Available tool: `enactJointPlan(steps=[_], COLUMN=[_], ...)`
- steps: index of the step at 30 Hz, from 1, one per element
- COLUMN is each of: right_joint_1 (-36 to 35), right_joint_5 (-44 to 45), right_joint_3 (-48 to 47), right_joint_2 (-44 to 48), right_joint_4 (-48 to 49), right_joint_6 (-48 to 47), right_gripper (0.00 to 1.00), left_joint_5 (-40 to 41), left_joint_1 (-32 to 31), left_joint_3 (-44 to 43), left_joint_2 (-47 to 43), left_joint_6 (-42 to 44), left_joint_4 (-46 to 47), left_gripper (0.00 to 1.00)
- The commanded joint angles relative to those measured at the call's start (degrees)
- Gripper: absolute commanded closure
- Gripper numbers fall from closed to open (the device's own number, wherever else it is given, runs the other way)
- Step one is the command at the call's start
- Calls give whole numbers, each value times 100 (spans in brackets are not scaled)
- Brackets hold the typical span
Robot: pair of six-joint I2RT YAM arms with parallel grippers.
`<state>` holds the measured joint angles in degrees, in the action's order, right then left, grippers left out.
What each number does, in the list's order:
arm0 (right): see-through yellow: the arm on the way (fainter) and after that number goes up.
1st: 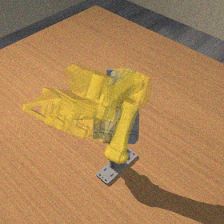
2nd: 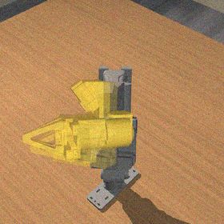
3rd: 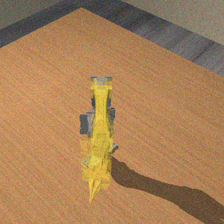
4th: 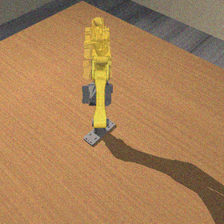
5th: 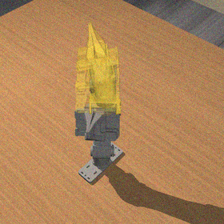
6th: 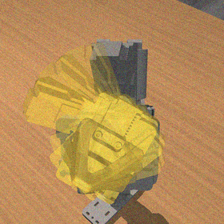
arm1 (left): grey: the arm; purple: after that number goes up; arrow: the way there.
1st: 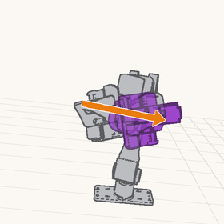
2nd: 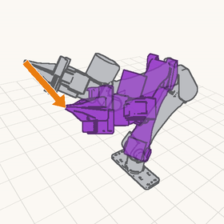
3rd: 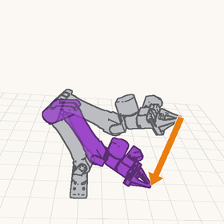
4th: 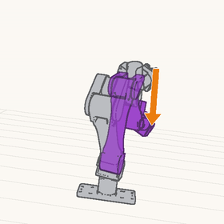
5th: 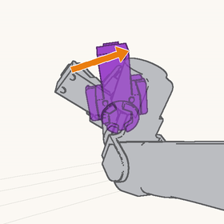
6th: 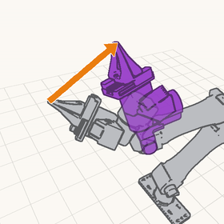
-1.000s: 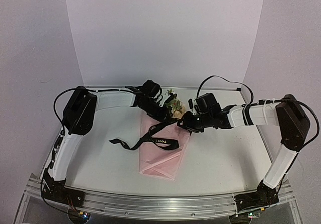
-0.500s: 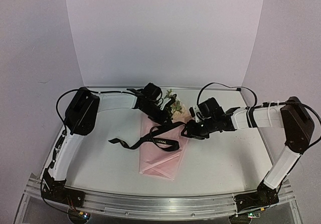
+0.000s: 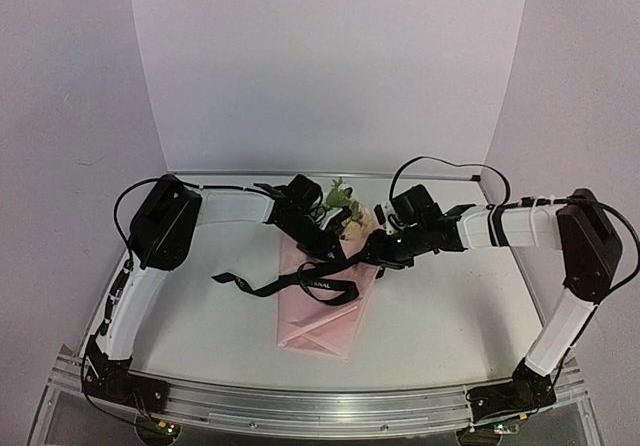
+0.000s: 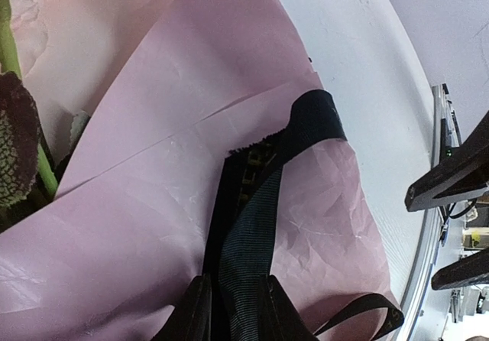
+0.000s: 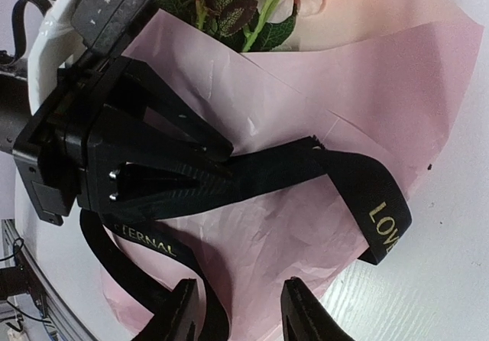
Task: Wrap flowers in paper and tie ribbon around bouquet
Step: Cross the ribbon over the folded bouquet.
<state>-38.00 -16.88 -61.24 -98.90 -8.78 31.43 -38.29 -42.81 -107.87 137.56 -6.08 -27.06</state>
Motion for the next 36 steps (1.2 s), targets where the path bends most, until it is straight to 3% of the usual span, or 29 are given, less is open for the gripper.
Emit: enactJointPlan(steps=[1,10,20,29,36], right_joint_1=[20,21,-52,-88,-93], right_joint_5=[58,176,332,987,980], right_joint_3=[-163,-417,-413,-543,-835], right_joint_2=[-116,-267,-142,49,-183], right_joint_4=[-37,-200,-554,-1358,-1512], right_joint_6=[48,-177,-319,-1802,-2664], right_gripper=[63,61,62,58,58], left_joint_5=[-407,-710,8,462,482], left_joint_1=[-35,-35,69,161,196], left_joint_3=[67,369,448,625,562], left_joint_2=[-473,-683,-1115,-1355,-1279], left_joint_6=[-64,-397,-585,-218,-39], left_joint_4=[-51,322,610,171,1], left_gripper=[78,77,70,70,70])
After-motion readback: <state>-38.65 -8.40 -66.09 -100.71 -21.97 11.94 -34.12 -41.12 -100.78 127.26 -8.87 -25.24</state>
